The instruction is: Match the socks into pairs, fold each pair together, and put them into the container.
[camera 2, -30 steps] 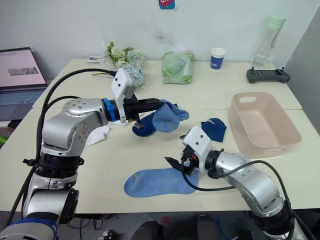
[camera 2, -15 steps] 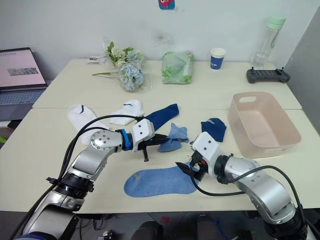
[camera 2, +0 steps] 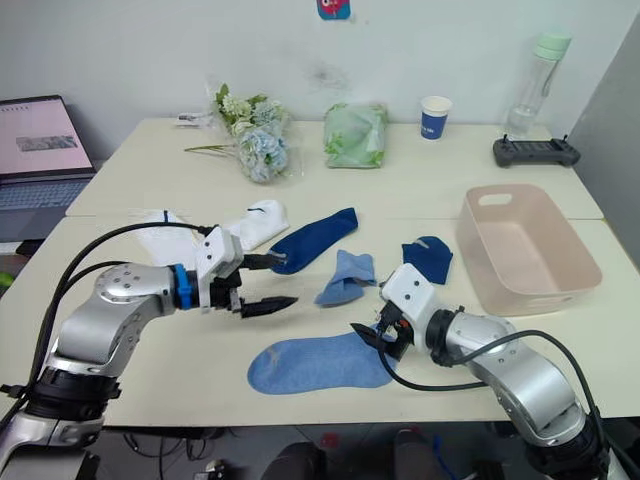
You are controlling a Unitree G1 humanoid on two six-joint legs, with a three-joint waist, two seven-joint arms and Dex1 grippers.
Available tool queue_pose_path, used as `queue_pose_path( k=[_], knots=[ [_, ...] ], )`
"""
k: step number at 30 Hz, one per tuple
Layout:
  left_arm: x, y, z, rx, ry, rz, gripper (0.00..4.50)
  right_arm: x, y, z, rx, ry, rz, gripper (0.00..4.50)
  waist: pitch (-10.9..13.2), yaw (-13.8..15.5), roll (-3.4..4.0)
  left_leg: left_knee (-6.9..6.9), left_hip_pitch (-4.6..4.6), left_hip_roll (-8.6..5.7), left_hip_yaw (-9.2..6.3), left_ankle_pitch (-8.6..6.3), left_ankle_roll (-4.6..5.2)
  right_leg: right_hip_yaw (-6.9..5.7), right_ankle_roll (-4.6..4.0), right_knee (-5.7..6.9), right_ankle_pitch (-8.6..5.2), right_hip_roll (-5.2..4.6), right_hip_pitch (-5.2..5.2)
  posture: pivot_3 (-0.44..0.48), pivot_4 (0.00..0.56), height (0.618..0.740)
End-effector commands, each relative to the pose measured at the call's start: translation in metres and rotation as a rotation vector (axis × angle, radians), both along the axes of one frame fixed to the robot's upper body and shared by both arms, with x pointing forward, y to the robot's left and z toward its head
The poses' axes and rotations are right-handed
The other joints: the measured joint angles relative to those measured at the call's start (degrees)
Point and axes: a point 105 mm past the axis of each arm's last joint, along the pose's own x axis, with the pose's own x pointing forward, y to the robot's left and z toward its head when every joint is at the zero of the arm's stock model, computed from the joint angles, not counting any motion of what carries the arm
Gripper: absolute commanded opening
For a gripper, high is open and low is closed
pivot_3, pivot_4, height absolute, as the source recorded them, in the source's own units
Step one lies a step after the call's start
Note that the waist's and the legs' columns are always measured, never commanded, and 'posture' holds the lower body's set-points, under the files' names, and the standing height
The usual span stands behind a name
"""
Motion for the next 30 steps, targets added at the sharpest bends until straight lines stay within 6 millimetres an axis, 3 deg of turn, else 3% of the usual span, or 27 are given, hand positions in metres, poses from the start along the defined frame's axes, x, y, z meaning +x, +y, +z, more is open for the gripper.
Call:
queue_pose_path(
  k=[1,5,11,15,17,21,26,30],
  knots=[
    [-0.004,-0.015,0.000,-0.002,-0.056,-0.043,4.48,0.003,0.003,0.012,0.012,-0.060,0.010,4.50,0.00,0.20,0.00,0.01,-0.01,-0.03,0.00,0.00,0.00,0.00,0.00,-0.02,0.00,0.00,0.01,0.000,0.150,0.740],
    [-0.002,-0.034,-0.022,0.021,-0.044,-0.052,4.48,0.004,0.003,0.013,0.011,-0.064,0.009,4.50,0.00,0.19,0.00,0.01,-0.02,-0.03,0.03,0.00,0.00,0.02,0.00,-0.04,0.00,-0.04,0.01,0.000,0.150,0.740],
    [0.020,-0.055,-0.043,-0.005,-0.036,0.009,4.48,0.004,0.003,0.014,0.011,-0.068,0.004,4.50,0.00,0.05,-0.01,0.01,0.00,0.02,-0.02,0.00,0.00,-0.04,-0.01,0.05,0.00,-0.01,0.00,0.000,0.150,0.740],
    [0.029,-0.061,-0.046,-0.004,-0.045,0.001,3.57,0.003,0.003,0.015,0.014,-0.070,-0.003,4.50,0.00,-0.05,-0.01,0.02,0.00,0.01,-0.01,0.00,0.00,-0.03,-0.01,0.05,0.00,0.00,0.00,0.000,0.150,0.740],
    [0.029,-0.061,-0.046,0.005,-0.040,-0.023,2.90,0.002,0.003,0.015,0.013,-0.070,-0.005,4.50,0.00,-0.12,-0.01,0.01,-0.01,0.00,0.00,0.00,0.00,-0.02,-0.01,0.04,0.00,0.00,-0.01,0.000,0.150,0.740],
    [0.020,-0.055,-0.040,0.004,-0.008,-0.074,1.66,0.002,0.003,0.015,0.018,-0.073,-0.014,4.50,0.00,-0.17,-0.01,0.01,-0.01,0.01,-0.01,0.00,0.00,-0.02,-0.01,0.03,0.00,0.00,-0.01,0.000,0.150,0.740],
    [0.003,-0.034,-0.034,0.059,0.035,-0.127,0.04,0.004,0.004,0.015,0.024,-0.080,-0.028,4.50,0.00,-0.21,-0.01,-0.01,0.01,0.04,-0.02,0.00,0.00,-0.01,-0.01,0.03,0.00,0.00,-0.02,0.000,0.150,0.740],
    [0.003,-0.008,-0.026,0.171,-0.009,-0.131,0.01,0.007,0.005,0.013,0.013,-0.089,-0.027,4.50,0.01,-0.19,0.00,0.00,0.00,0.03,-0.03,0.00,0.00,-0.03,-0.01,0.05,0.00,0.00,-0.01,0.000,0.150,0.740]
  ],
)
